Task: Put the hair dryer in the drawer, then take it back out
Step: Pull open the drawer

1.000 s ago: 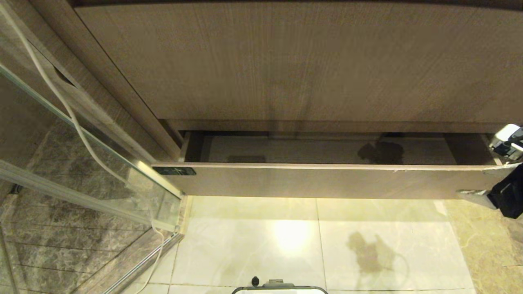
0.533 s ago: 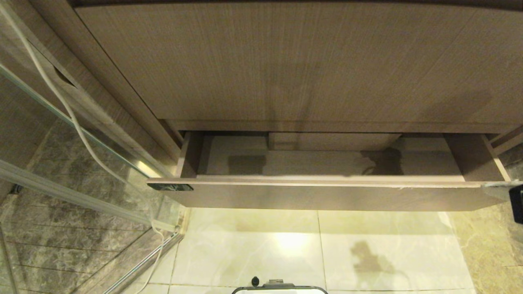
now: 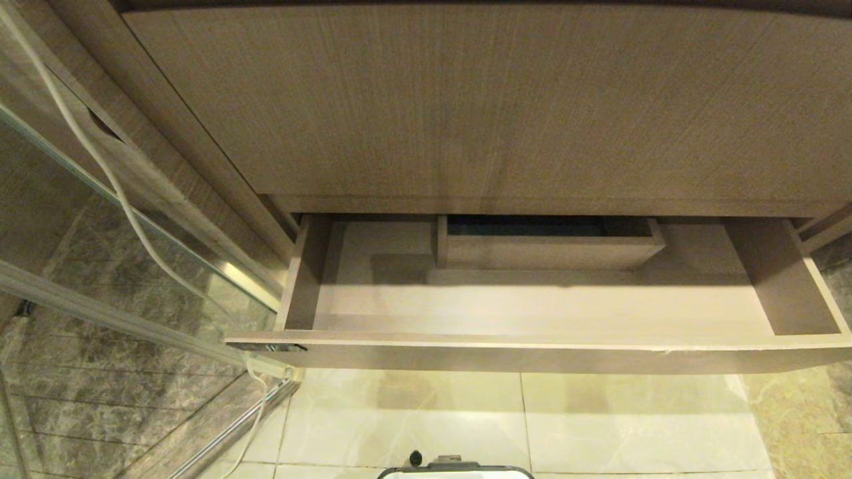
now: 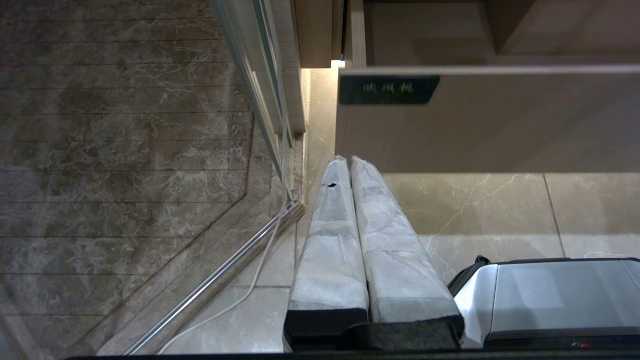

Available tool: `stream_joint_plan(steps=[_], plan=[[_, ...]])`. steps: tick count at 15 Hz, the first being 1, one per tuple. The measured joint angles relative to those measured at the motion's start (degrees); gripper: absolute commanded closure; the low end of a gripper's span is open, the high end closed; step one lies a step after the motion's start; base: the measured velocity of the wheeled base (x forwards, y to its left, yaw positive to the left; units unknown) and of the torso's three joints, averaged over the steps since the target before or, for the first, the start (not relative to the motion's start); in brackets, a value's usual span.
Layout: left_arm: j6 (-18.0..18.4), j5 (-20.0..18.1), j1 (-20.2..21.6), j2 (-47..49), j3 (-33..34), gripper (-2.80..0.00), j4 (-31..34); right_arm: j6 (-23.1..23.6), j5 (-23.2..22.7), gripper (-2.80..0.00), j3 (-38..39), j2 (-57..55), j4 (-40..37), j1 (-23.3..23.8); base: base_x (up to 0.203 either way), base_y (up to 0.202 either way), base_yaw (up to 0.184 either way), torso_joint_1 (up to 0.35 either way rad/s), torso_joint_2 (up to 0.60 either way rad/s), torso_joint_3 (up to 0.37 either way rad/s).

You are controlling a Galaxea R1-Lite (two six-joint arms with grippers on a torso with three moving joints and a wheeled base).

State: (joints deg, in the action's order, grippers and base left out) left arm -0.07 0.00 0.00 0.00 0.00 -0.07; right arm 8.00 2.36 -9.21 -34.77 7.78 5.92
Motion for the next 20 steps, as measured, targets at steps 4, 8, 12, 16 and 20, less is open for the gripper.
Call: stream_joint_plan(steps=[4,8,12,16,20], plan=[[-0.02,0.0,0.0,0.0,0.0,0.0,0.0,-2.88,3.18,0.0,7.78,15.93,0.06,-3.75,0.0,0.0,0.0,0.0,0.0,0.0],[-0.06,0.0,0.0,0.0,0.0,0.0,0.0,-4.39,-2.04,0.0,9.06,25.91,-3.73,-5.27,0.0,0.0,0.0,0.0,0.0,0.0],[0.07,0.0,0.0,0.0,0.0,0.0,0.0,-7.24,-2.86,0.0,9.17,33.14,-5.22,-5.71,0.0,0.0,0.0,0.0,0.0,0.0],[0.07,0.0,0.0,0.0,0.0,0.0,0.0,-9.99,-2.43,0.0,9.21,34.69,-7.41,-5.74,0.0,0.0,0.0,0.0,0.0,0.0],[0.07,0.0,0.0,0.0,0.0,0.0,0.0,-10.04,-2.4,0.0,9.21,34.93,-7.35,-5.79,0.0,0.0,0.0,0.0,0.0,0.0]])
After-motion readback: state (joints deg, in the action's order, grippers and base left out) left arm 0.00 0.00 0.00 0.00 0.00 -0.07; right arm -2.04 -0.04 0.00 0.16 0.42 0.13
